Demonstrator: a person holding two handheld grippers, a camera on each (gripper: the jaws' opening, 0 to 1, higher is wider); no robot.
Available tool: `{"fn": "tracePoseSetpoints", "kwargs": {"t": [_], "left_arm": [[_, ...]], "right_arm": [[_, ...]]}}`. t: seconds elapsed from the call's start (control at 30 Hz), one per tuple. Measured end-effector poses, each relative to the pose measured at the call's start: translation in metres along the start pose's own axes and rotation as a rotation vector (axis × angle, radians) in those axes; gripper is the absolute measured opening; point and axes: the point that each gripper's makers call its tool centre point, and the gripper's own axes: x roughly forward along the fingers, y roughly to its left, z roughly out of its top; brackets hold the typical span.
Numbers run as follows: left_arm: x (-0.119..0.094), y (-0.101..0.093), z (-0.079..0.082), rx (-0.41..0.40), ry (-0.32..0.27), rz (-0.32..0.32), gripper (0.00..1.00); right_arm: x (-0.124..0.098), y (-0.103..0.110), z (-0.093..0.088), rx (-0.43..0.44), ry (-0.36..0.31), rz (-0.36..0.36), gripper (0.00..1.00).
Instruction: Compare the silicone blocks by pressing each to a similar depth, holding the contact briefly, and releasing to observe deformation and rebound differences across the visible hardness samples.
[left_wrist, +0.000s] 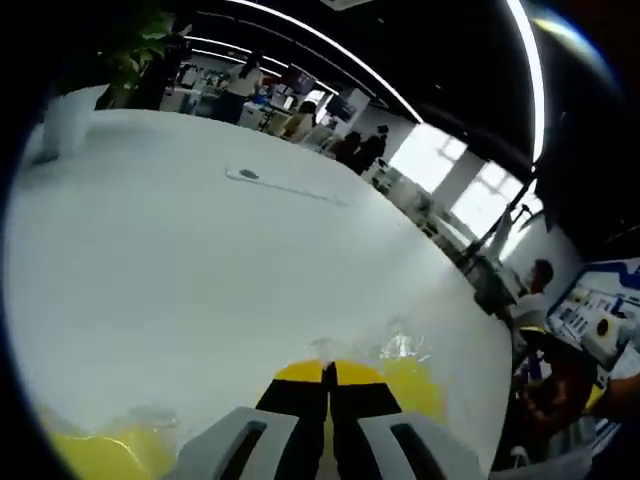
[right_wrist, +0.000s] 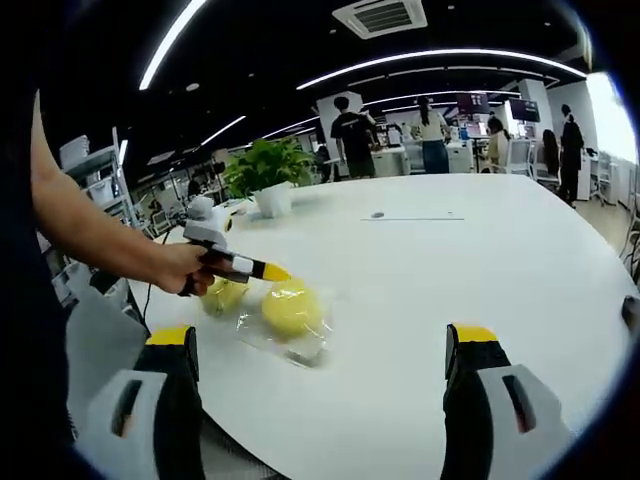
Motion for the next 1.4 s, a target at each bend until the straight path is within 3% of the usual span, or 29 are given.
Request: {"fn": "tracePoseSetpoints", "kwargs": {"t": [0.4,0.5,0.57,0.6,0.67,0.73,0.8,0.87,0.9,0.93,0.97,1.03,1.1,1.13,1.2,1.3,1.4], "left_arm": [[0.006,0.003,0.002,0.002,-0.006,0.005,0.01],[0.005,0.006,0.003,0.03,-0.005,0.014,0.06],[0.001,0.023,0.008,0.189,-0.012,0.126,0.22],[0.0,0.022,0.012,0.222,-0.027,0.138,0.28],[-0.002,0.023,0.013,0.201,-0.024,0.137,0.4],[-0.005,0.025,0.022,0.255,-0.058,0.151,0.56],[-0.008,0.024,0.034,0.227,-0.114,0.143,0.78],[-0.013,0.023,0.054,0.269,-0.19,0.156,1.0],[-0.017,0.02,0.057,0.281,-0.193,0.144,0.98],[-0.017,0.01,0.065,0.264,-0.229,0.082,1.0],[-0.019,0.006,0.066,0.266,-0.225,0.061,1.0],[-0.024,-0.007,0.073,0.204,-0.247,-0.022,1.0],[-0.034,-0.01,0.08,0.218,-0.257,-0.021,1.0],[-0.04,-0.016,0.087,0.272,-0.284,-0.044,1.0],[-0.048,-0.018,0.087,0.298,-0.275,-0.057,1.0],[-0.06,-0.016,0.091,0.261,-0.269,-0.088,1.0],[-0.078,-0.015,0.096,0.338,-0.281,-0.092,1.0]], "right_arm": [[0.003,-0.002,0.001,0.019,-0.005,-0.002,0.96],[0.004,-0.001,0.0,0.019,-0.003,0.0,0.96],[0.004,-0.001,-0.001,0.018,-0.002,0.001,0.96],[0.004,-0.001,-0.001,0.02,0.0,0.001,0.96],[0.005,0.0,0.0,0.022,0.001,0.001,0.96],[0.005,0.0,0.0,0.021,0.0,0.002,0.96],[0.006,0.001,0.001,0.029,0.003,0.011,0.96],[0.006,0.002,0.002,0.027,0.003,0.013,0.96],[0.007,0.002,0.002,0.025,0.003,0.013,0.96],[0.008,0.002,0.003,0.024,0.003,0.012,0.96],[0.009,0.002,0.003,0.022,0.002,0.011,0.96],[0.01,0.003,0.005,0.026,0.004,0.02,0.96],[0.011,0.003,0.01,0.035,0.002,0.019,0.96],[0.011,0.003,0.013,0.03,-0.003,0.022,0.96],[0.013,0.001,0.018,0.023,-0.008,0.028,0.96],[0.016,-0.001,0.023,-0.01,0.0,0.027,0.96],[0.017,-0.001,0.028,-0.031,0.008,0.031,0.96]]}}
